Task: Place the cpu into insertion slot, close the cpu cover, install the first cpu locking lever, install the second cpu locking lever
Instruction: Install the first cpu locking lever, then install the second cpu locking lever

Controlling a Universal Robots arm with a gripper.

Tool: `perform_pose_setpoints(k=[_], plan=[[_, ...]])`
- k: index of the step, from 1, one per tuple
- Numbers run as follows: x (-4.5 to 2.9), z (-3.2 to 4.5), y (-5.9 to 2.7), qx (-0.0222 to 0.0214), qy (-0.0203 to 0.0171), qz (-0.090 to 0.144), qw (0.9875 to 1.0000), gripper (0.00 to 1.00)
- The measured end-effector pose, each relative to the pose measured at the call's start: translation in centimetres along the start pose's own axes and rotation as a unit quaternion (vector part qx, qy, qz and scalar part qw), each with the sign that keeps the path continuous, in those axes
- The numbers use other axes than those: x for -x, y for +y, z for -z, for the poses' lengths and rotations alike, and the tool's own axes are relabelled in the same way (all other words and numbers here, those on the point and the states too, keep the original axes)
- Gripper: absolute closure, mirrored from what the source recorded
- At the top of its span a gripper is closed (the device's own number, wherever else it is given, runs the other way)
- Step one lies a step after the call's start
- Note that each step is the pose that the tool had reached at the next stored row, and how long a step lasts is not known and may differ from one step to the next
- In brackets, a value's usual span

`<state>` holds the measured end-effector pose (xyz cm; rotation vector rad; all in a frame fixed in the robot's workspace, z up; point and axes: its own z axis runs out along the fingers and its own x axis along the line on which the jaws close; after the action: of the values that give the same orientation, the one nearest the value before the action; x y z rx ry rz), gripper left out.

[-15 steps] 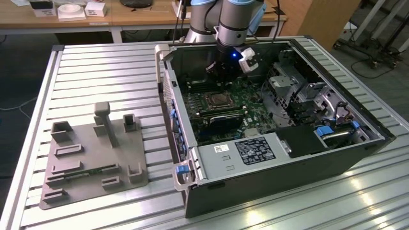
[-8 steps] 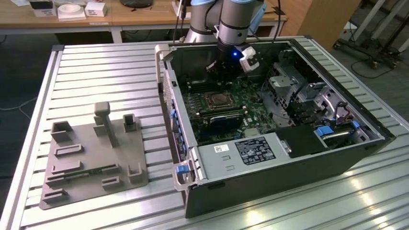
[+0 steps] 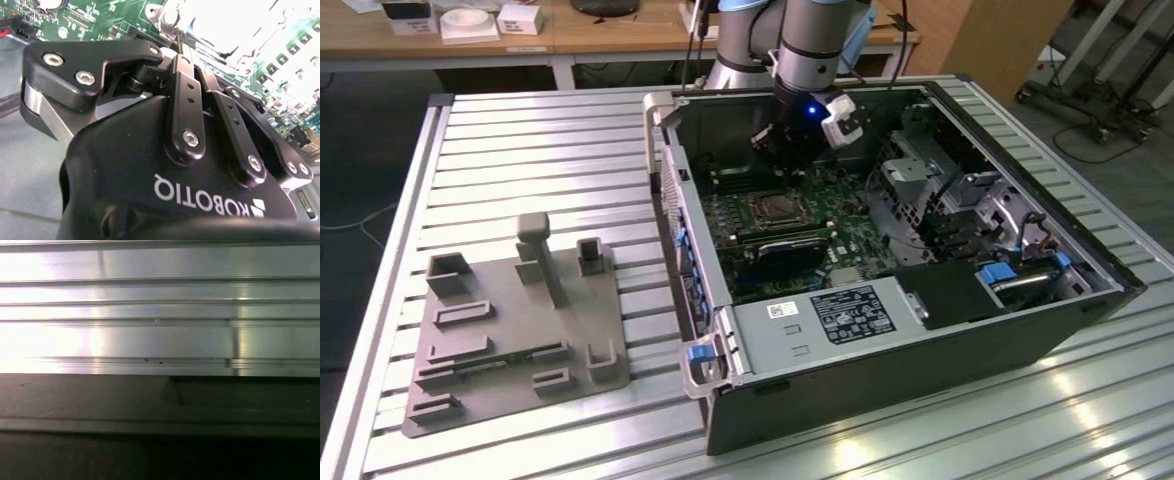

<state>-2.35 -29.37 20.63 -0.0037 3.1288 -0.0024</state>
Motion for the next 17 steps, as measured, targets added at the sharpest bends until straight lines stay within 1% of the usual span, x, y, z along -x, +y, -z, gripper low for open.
perform_pose_setpoints(k=[11, 14, 17], plan=[[0.00, 0.01, -0.09, -0.0001, 0.0000, 0.000, 1.0000, 0.90], [-0.01, 0.12, -0.14, -0.0016, 0.0002, 0.000, 1.0000, 0.90], [0.00, 0.26, -0.43, -0.0019, 0.0000, 0.000, 1.0000, 0.90]])
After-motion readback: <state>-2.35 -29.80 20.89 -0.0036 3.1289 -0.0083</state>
